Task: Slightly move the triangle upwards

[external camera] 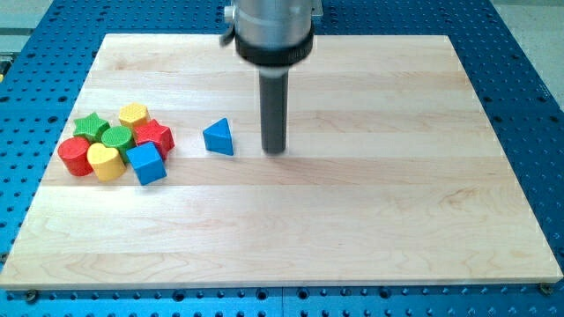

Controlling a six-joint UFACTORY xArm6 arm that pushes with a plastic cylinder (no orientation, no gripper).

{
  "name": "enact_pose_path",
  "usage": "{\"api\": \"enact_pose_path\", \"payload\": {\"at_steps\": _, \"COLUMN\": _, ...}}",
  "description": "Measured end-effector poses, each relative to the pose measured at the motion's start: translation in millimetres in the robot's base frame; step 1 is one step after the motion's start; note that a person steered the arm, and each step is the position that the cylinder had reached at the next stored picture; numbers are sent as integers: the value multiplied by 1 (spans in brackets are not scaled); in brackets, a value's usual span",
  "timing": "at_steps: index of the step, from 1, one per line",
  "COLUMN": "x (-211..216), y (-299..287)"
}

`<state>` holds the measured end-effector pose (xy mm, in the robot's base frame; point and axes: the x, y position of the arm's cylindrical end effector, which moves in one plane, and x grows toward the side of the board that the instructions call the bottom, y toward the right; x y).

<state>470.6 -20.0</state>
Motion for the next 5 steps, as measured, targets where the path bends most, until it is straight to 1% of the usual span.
{"api": "enact_pose_path", "payload": {"at_steps": 1, "x": 0, "y": -56}}
{"api": "enact_pose_path", "payload": {"at_steps": 3, "x": -34, "y": -62}}
{"api": "enact_pose_path", "payload": {"at_steps": 4, "x": -52, "y": -76}}
{"api": "enact_pose_path", "payload": {"at_steps": 5, "x": -47, "y": -46}}
